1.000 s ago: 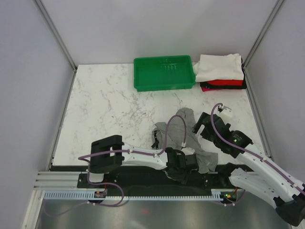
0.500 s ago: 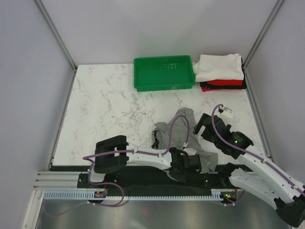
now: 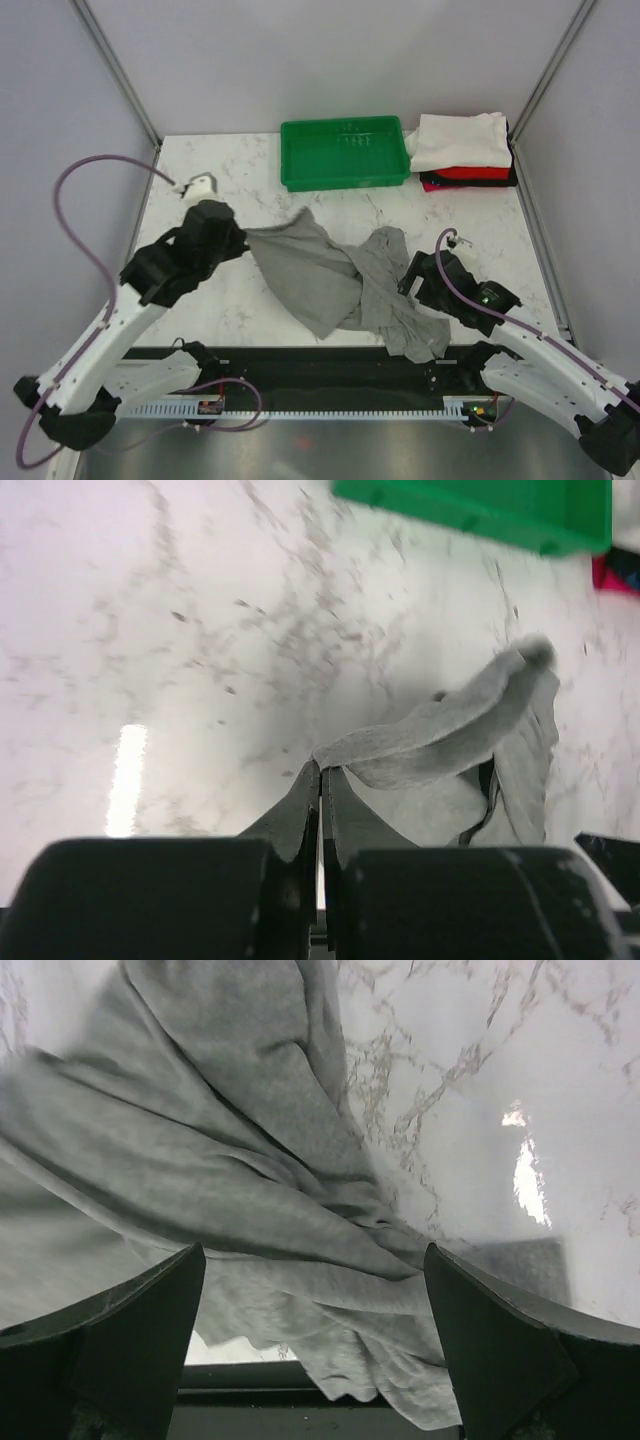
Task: Fold and stack the t-shirts
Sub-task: Flatten the tshirt out
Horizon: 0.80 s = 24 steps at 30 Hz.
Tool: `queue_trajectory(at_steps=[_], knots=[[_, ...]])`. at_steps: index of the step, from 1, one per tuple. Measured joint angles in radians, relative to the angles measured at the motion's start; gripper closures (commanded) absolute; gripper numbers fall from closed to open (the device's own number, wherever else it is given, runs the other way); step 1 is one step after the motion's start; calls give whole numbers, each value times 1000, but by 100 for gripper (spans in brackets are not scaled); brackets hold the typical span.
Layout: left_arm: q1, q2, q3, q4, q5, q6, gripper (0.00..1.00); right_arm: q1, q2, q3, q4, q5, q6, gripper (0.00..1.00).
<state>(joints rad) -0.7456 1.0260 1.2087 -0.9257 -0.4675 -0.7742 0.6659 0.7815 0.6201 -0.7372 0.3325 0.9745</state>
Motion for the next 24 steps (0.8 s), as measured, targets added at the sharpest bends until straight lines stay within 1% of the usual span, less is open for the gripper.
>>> queue_trajectory(at_steps=[2, 4, 8, 9, 11, 12, 14, 16, 18, 19, 24], knots=[[91, -113, 3, -35, -40, 45, 98, 1, 30, -31, 24, -33, 5, 2], [144, -158, -10, -63, -64, 80, 98, 13, 87, -48, 50, -71, 7, 4], [182, -162, -91, -95, -77, 114, 98, 67, 211, -60, 96, -115, 7, 16], [189, -159, -115, -102, -77, 121, 98, 75, 220, -62, 104, -122, 7, 20], [203, -160, -145, -120, -78, 134, 98, 85, 233, -68, 126, -136, 8, 24], [210, -163, -149, -124, -78, 140, 98, 87, 240, -70, 138, -140, 6, 28], [226, -172, -150, -127, -83, 158, 98, 90, 258, -74, 154, -150, 6, 30], [243, -181, -149, -127, -86, 172, 98, 99, 272, -79, 160, -151, 6, 37], [261, -186, -147, -126, -90, 188, 98, 112, 270, -96, 166, -150, 15, 40], [269, -187, -146, -126, -90, 194, 98, 116, 264, -108, 172, -148, 21, 43], [286, -187, -146, -115, -83, 211, 98, 120, 279, -129, 188, -134, 25, 100]])
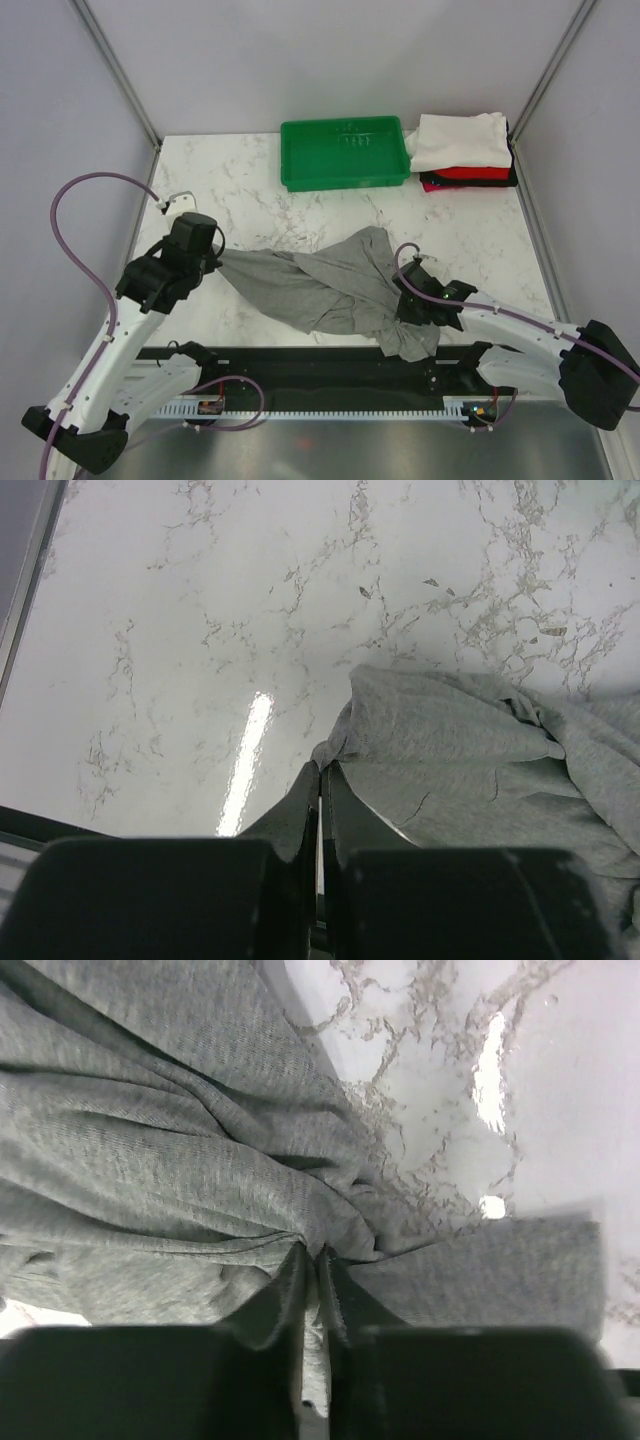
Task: Fold and stack the t-shirts
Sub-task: Flatten the tshirt out
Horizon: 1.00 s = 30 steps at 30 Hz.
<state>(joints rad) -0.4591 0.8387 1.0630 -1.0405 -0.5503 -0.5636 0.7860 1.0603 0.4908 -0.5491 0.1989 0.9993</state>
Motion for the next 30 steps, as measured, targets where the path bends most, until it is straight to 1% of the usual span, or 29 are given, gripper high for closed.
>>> queue_trajectory(at_steps=[4, 6, 9, 12, 16, 18, 22, 25, 26, 28, 30], knots=[[0, 0, 0, 3, 5, 4, 98, 0, 51, 36, -16, 32, -13, 100], [0, -4, 0, 3, 4, 8, 98, 2, 84, 119, -68, 79, -48, 100], [10, -18, 0, 2, -6, 22, 98, 1, 152, 325, -135, 145, -135, 100], [27, -27, 14, -13, -38, 45, 98, -2, 208, 584, -181, 190, -225, 100], [40, -27, 77, -28, -88, 79, 98, -5, 204, 798, -232, 261, -264, 100], [41, -28, 101, -28, -103, 91, 98, -6, 178, 837, -279, 311, -262, 100], [43, -28, 124, -32, -140, 116, 98, -6, 111, 840, -404, 421, -241, 100], [43, 0, 177, -42, -179, 149, 98, -8, 62, 839, -475, 500, -229, 100], [44, 12, 201, -39, -175, 168, 98, -8, 50, 835, -484, 512, -230, 92], [44, 29, 237, -11, -148, 204, 98, -12, 37, 799, -465, 502, -238, 67], [44, 44, 245, 30, -70, 240, 98, -12, 50, 730, -447, 457, -257, 61]])
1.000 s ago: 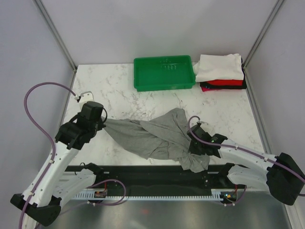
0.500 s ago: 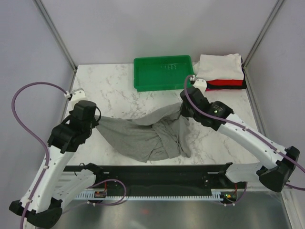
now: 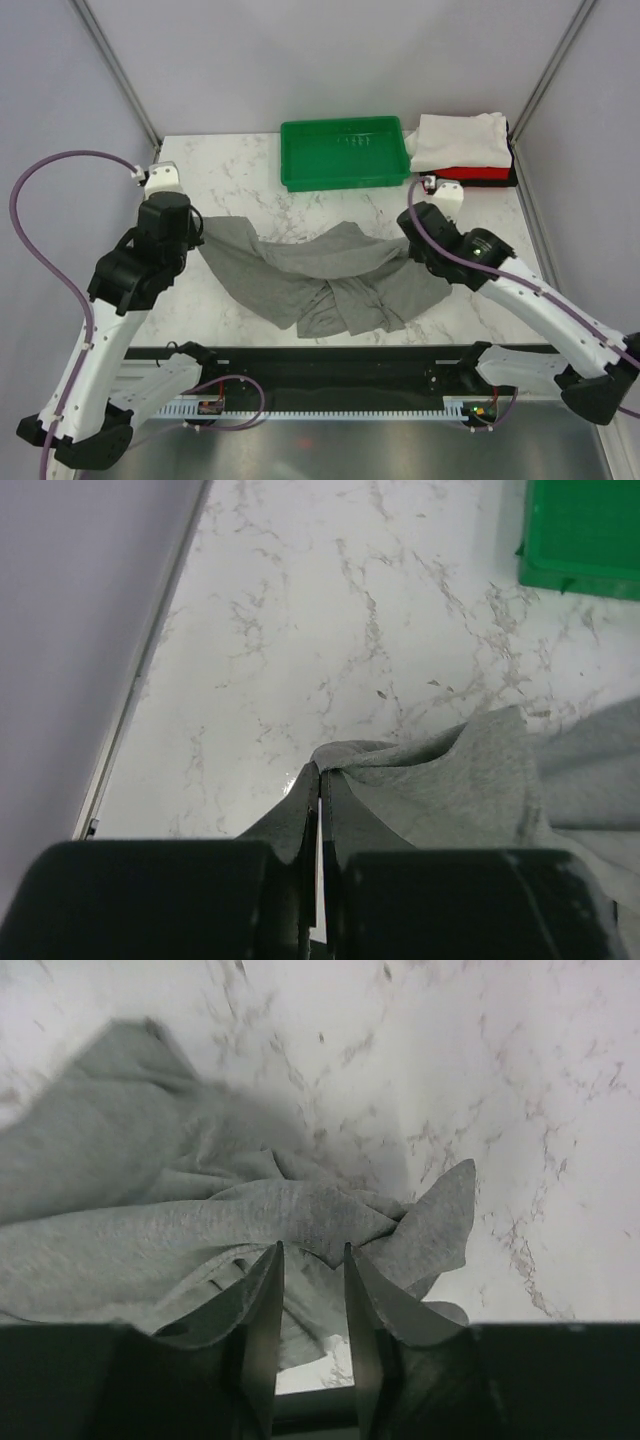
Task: Fold and stack the t-shirts
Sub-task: Flatten the tshirt out
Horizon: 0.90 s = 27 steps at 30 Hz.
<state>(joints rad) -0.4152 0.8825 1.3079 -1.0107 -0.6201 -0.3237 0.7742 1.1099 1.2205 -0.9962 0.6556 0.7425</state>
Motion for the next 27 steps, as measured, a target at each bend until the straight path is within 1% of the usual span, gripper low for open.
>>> queue_trajectory(at_steps=[1, 2, 4, 5, 7, 8, 10, 11, 13, 15, 19, 21, 27], knots=[[0, 3, -2, 2, 14, 6, 98, 0, 23, -40, 10, -32, -6, 61], [0, 10, -11, 12, 47, 16, 98, 0, 52, -78, 27, -49, -7, 58], [0, 21, -53, 24, 85, 23, 98, -9, 122, -174, 70, -104, -8, 55], [0, 28, -79, 22, 103, 23, 98, -29, 142, -220, 89, -143, -11, 40], [0, 37, -143, 22, 134, 22, 98, -111, 142, -292, 121, -214, -25, 34], [0, 40, -179, 23, 152, 19, 98, -174, 132, -315, 132, -252, -35, 29], [0, 31, -245, 14, 182, 9, 98, -290, 112, -330, 162, -305, -53, 30], [0, 22, -274, 7, 201, 2, 98, -337, 103, -330, 179, -319, -60, 33], [0, 9, -290, -4, 227, -10, 98, -392, 88, -331, 208, -347, -65, 37], [0, -9, -290, 0, 243, -19, 98, -447, 72, -348, 254, -383, -68, 39], [0, -47, -291, 22, 277, -27, 98, -583, 78, -431, 341, -480, -77, 43], [0, -66, -300, 43, 294, -29, 98, -613, 111, -462, 363, -506, -80, 44], [0, -98, -321, 71, 319, -31, 98, -625, 202, -494, 432, -550, -105, 47]])
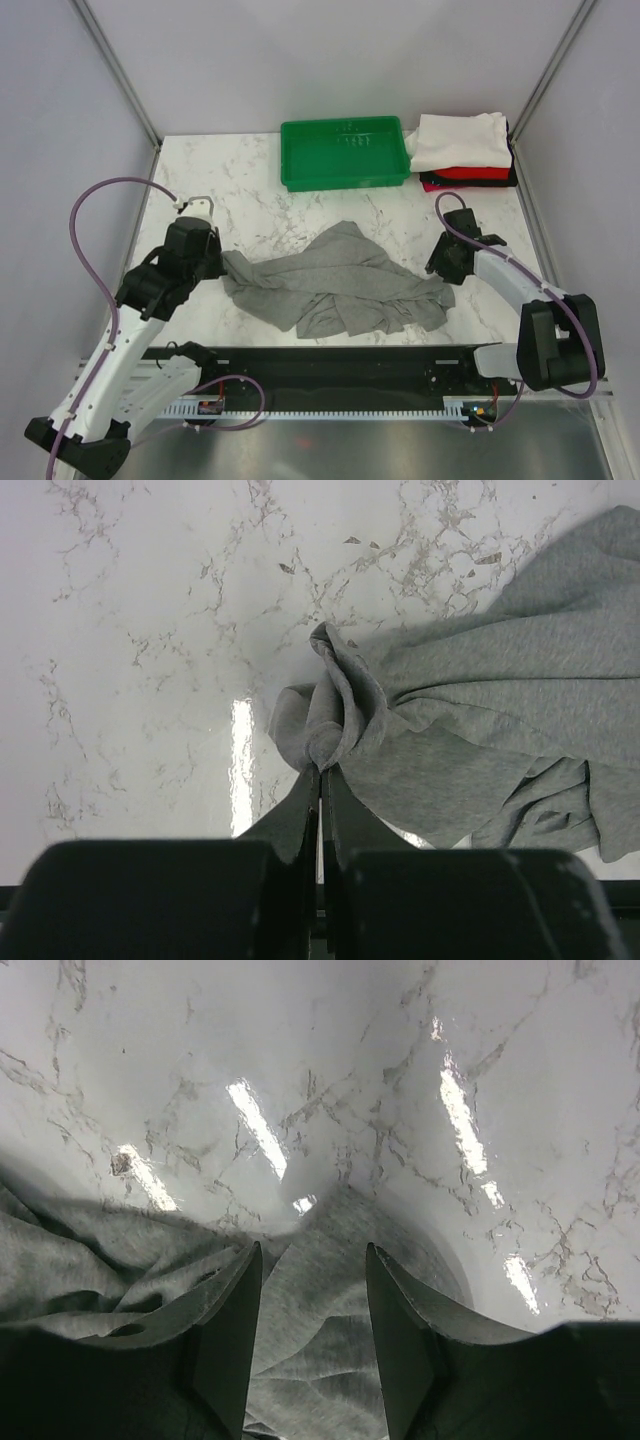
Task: Fold and stack the t-shirts
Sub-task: Flatten the tshirt out
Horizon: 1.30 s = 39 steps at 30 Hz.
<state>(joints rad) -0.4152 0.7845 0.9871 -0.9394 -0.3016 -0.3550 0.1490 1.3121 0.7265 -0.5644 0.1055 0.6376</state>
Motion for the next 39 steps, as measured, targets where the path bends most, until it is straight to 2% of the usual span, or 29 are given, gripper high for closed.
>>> queue_trajectory(at_steps=[10, 12, 16, 20, 22, 27, 31, 39], knots=[[0, -10, -15, 25, 17, 0, 98, -7, 31, -61, 64, -3, -14, 50], [0, -10, -20, 32, 18, 0, 98, -8, 34, -68, 78, -2, -16, 56], [0, -8, -27, 39, 18, 0, 98, -9, 64, -59, 114, -2, -25, 81], [0, -8, -27, 40, 16, 0, 98, -10, 73, -56, 139, 0, -26, 97], [0, -9, -27, 41, 15, 0, 98, -10, 73, -55, 137, 4, -25, 100], [0, -5, 7, 29, -1, 4, 98, -10, 64, 3, 43, 24, -33, 100], [0, 30, 158, 16, -27, 34, 98, -10, 26, 156, -59, 35, -33, 100], [0, 186, 690, 31, -68, 146, 98, -9, 4, 809, -259, 52, -52, 100]])
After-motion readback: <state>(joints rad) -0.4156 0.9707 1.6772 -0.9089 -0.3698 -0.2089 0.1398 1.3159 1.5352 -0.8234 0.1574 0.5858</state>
